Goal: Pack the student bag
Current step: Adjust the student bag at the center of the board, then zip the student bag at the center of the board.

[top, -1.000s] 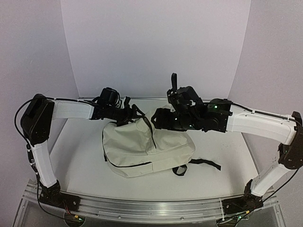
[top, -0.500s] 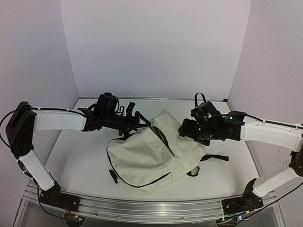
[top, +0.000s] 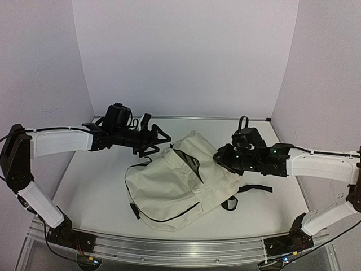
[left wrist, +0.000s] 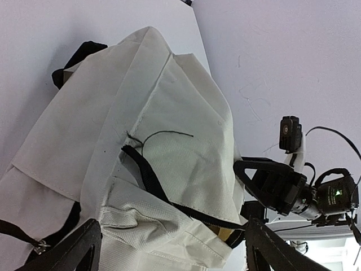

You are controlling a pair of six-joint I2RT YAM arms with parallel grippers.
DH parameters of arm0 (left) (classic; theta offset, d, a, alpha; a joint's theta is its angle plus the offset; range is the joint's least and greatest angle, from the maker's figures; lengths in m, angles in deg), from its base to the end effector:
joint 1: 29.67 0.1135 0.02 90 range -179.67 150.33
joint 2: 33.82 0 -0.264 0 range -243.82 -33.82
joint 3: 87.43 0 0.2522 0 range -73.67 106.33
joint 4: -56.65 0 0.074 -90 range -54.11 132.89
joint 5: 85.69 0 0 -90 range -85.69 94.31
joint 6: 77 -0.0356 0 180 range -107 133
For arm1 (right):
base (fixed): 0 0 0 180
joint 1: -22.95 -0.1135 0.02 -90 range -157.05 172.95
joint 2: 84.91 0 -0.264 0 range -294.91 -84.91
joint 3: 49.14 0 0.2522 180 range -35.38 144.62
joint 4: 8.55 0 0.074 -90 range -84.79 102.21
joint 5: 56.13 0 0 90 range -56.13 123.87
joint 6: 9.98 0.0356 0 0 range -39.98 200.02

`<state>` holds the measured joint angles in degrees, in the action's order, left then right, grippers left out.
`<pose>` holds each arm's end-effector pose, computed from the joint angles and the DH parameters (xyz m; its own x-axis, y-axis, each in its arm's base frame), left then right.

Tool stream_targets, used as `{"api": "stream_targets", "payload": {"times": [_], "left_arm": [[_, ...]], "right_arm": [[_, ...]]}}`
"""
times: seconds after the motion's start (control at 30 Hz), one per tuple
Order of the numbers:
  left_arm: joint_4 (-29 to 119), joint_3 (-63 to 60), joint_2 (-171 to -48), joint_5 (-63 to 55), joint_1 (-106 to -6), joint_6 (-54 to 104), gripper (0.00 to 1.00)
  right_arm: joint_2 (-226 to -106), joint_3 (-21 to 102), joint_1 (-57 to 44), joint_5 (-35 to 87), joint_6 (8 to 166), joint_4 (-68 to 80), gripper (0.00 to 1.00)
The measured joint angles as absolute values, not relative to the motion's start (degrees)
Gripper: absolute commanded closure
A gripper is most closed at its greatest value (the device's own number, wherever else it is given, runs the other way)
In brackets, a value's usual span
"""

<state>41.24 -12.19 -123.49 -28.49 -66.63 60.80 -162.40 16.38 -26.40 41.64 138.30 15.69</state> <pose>0.2704 -0.2276 0.2629 -0.9196 -0.0873 -0.3830 0.2972 0.4830 -0.8236 0.1976 0.2227 0.2544 -0.7813 0.3838 -0.4922 -0.0305 0.7641 0.6443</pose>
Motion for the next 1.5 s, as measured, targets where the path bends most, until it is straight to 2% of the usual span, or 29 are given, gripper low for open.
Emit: {"api": "stream_targets", "payload": {"times": [0.07,0.27,0.63,0.73,0.83,1.0,1.1,1.17,1.33,1.5], "left_arm": [[41.2,-12.2,-123.7,-28.9,-66.6,60.9,0.12],[41.8,-12.7,-124.5,-32.0,-66.7,62.2,0.12],[48.1,-13.8,-126.9,-34.2,-70.7,65.4,0.11],[48.2,-14.1,-126.4,-33.6,-71.2,65.1,0.09],[46.2,-14.7,-123.6,-31.7,-70.9,64.0,0.07],[46.2,-17.0,-117.6,-29.1,-66.1,64.1,0.13],[48.0,-18.6,-116.9,-27.7,-61.9,64.7,0.22],[48.9,-19.0,-118.1,-27.4,-60.0,65.5,0.3],[52.8,-18.4,-124.9,-29.5,-59.3,66.9,0.44],[56.6,-17.4,-130.7,-32.5,-59.4,69.0,0.51]], "right_arm": [[-163.3,16.8,-25.9,41.7,137.5,14.7,1.0],[-169.4,22.6,-23.2,41.9,131.4,14.4,1.0],[-188.6,42.4,-16.0,40.6,113.8,12.8,1.0],[-192.1,46.5,-15.0,38.7,109.9,12.1,0.93],[-193.0,47.6,-14.7,37.6,107.7,11.7,0.81],[-191.8,46.3,-14.7,37.1,106.2,11.2,0.42],[-187.9,42.8,-14.7,37.5,106.2,11.2,0.3],[-184.6,40.6,-14.7,37.7,107.0,11.4,0.26],[-177.4,36.9,-14.7,37.6,109.6,11.9,0.24],[-174.4,34.8,-14.7,37.6,112.1,12.4,0.24]]}}
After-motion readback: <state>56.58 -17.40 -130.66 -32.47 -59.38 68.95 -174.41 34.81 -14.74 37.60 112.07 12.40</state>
